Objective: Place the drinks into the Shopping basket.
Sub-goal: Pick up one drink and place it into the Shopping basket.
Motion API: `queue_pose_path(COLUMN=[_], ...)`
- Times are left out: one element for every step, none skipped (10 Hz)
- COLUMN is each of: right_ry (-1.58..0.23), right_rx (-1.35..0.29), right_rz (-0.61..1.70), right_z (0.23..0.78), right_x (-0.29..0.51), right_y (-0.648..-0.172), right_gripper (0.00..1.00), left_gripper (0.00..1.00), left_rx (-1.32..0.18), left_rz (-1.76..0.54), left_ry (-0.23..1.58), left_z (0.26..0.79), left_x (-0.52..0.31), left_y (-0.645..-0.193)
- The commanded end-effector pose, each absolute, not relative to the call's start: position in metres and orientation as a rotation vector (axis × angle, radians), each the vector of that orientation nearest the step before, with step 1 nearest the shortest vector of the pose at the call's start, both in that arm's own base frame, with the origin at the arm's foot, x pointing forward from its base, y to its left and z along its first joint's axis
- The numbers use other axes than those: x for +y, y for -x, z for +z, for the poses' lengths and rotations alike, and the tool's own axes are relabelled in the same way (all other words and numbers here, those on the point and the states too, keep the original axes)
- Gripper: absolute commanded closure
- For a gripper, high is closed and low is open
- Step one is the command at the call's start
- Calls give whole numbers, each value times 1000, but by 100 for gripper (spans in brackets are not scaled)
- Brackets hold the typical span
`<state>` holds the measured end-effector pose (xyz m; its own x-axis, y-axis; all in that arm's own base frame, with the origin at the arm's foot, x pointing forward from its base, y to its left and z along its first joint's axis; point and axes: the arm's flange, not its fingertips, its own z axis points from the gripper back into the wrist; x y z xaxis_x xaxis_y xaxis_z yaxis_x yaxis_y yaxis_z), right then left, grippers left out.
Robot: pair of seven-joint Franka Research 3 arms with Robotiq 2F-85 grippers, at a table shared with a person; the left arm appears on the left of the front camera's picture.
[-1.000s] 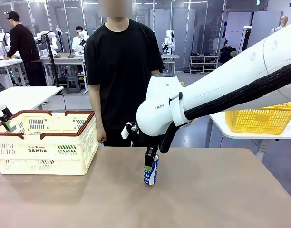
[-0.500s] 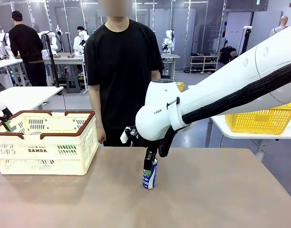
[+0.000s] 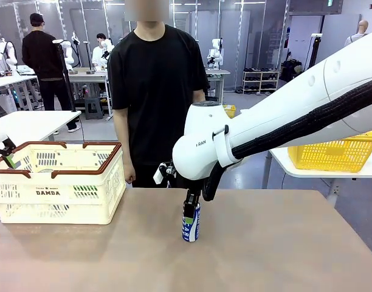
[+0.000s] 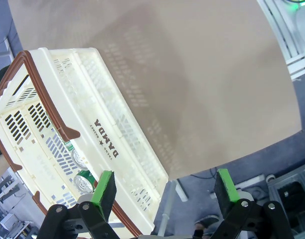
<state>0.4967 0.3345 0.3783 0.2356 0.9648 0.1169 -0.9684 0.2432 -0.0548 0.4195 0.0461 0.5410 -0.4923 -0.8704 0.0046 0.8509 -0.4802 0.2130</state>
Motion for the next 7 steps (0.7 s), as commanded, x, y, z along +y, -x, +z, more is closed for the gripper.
queue_pose_path(right_ry=[-8, 4, 8, 18, 34, 61, 87], right_rx=[-135, -148, -142, -126, -106, -79, -60], right_rz=[1367, 1378, 1373, 1380, 1381, 1376, 1374], right_z=[381, 384, 387, 392, 397, 401, 405], right_x=[333, 333, 332, 328, 322, 312, 297], right_y=[-501, -501, -501, -500, -500, -502, -503], right_gripper=[2, 3, 3, 3, 3, 3, 3], left_gripper=[0, 0, 0, 0, 0, 0, 0], left_rx=[-234, -234, -234, -234, -234, -234, -234], left_rz=[-2066, -2066, -2066, -2066, -2066, -2066, -2066], left_ry=[-122, -122, -122, -122, -122, -122, -122], left_z=[541, 541, 541, 541, 541, 541, 541], left_x=[46, 46, 46, 46, 46, 46, 46], left_y=[-417, -417, -417, -417, -417, -417, -417])
